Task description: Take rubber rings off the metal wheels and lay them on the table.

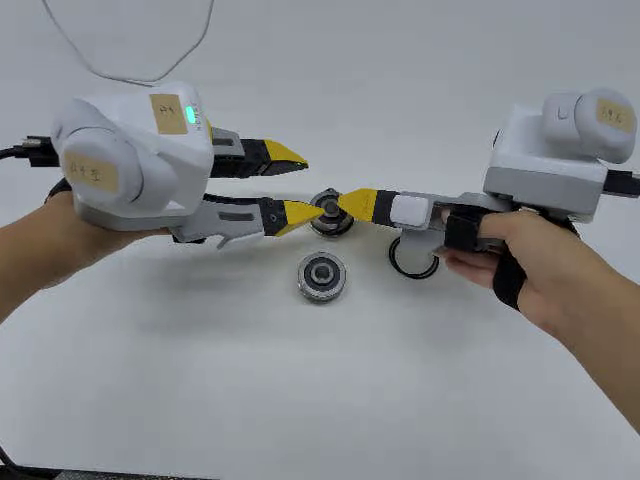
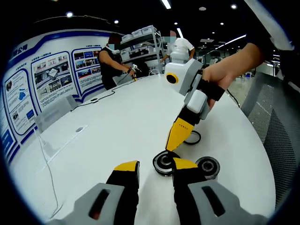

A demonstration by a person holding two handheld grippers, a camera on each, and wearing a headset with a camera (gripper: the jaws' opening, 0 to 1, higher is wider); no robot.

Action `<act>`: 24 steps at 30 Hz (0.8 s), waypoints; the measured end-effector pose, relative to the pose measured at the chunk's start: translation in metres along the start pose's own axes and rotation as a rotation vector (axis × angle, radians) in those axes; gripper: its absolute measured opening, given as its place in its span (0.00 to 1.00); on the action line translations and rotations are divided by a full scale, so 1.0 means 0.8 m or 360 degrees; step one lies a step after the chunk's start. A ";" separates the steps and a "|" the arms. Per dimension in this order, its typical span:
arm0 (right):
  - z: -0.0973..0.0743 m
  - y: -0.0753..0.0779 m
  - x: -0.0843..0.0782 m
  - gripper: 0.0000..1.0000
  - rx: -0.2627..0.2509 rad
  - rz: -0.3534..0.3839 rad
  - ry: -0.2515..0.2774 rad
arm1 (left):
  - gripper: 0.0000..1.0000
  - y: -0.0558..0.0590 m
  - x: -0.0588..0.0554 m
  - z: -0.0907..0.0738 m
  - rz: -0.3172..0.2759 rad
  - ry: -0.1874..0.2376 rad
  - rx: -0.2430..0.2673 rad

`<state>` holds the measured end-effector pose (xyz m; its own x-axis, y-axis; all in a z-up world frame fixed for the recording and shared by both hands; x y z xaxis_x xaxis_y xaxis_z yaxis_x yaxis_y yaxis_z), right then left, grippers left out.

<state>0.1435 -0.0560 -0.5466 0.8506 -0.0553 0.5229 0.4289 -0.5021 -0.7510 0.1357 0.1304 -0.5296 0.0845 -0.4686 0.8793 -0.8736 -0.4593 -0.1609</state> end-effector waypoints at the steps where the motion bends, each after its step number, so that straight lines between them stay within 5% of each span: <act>1: 0.001 -0.001 0.000 0.01 0.0004 -0.0001 -0.0001 | 0.28 -0.002 -0.001 -0.003 -0.0001 -0.0006 0.0011; 11: 0.007 -0.012 -0.002 0.01 0.0047 0.0013 -0.0026 | 0.33 -0.006 -0.005 -0.015 -0.0054 -0.0023 0.0064; 15: 0.003 -0.025 -0.004 0.01 0.0192 0.0044 -0.0066 | 0.37 -0.009 -0.004 -0.018 -0.0098 -0.0008 0.0095; 19: -0.013 -0.030 -0.003 0.01 0.0241 0.0021 -0.0085 | 0.39 -0.012 -0.001 -0.020 -0.0125 0.0010 0.0127; 24: -0.043 -0.014 -0.007 0.02 0.0146 -0.0024 -0.0124 | 0.45 -0.011 0.000 -0.021 -0.0172 0.0002 0.0153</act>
<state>0.1232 -0.0796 -0.5273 0.8633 0.0205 0.5042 0.4648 -0.4213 -0.7787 0.1359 0.1469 -0.5206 0.1748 -0.4116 0.8945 -0.8093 -0.5774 -0.1075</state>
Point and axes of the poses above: the centre of the closed fingertips' face, and the gripper's own axes: z roughly forward along the fingers, y roughly to its right, x roughly out of its top, the point moved 10 cm from there along -z, roughly backward along the fingers, and after that the axes turned 1 degree about x, right-handed, at the moved point
